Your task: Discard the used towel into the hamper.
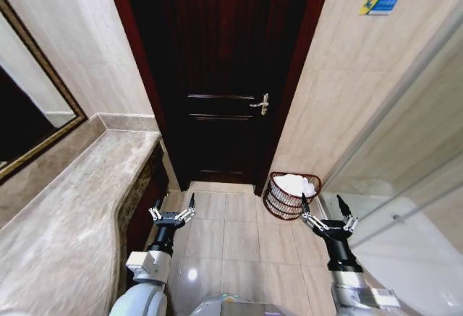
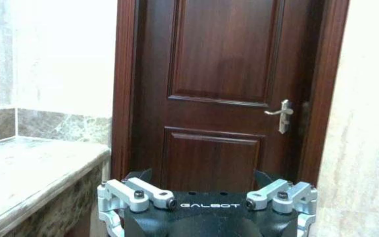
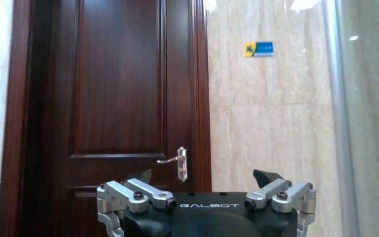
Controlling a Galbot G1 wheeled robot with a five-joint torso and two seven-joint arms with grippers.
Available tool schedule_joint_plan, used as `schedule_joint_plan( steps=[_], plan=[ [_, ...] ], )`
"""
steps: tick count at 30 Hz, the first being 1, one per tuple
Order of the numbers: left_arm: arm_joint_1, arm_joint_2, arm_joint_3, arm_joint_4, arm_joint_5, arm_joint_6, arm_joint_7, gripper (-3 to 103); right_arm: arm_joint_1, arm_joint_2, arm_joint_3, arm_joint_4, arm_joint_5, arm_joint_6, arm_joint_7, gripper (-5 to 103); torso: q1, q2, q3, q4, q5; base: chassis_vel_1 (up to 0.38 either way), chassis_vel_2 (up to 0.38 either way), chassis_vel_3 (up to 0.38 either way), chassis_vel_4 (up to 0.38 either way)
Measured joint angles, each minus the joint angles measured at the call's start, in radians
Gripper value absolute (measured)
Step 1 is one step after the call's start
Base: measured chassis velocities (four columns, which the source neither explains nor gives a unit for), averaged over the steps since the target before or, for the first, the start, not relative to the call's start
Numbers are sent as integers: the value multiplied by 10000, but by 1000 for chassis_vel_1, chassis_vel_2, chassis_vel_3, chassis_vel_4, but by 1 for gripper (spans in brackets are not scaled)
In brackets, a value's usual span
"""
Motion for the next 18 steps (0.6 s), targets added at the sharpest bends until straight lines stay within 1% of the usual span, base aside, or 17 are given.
schedule_joint_plan(
  steps=[5, 9, 13, 18],
  plan=[
    [3, 0, 0, 0, 0, 0, 0, 100, -2, 0, 0, 0, 0, 0, 0, 100, -9, 5, -3, 1, 2, 262, -263, -239, 252],
    [4, 0, 0, -1, 0, -1, 0, 100, -4, 0, 0, 0, 0, 0, 0, 100, -14, 9, -4, 0, 2, 92, -158, -134, 140],
    [0, 0, 0, -1, 0, 0, 0, 100, -1, 0, 0, 0, 0, 0, 0, 100, -3, 5, -1, 0, 2, 1, -11, -21, -3],
    [-2, 0, 0, 0, 0, 0, 0, 100, 2, 0, 0, 0, 0, 0, 0, 100, 13, -4, 4, 1, 2, -61, 87, 59, -63]
  ],
)
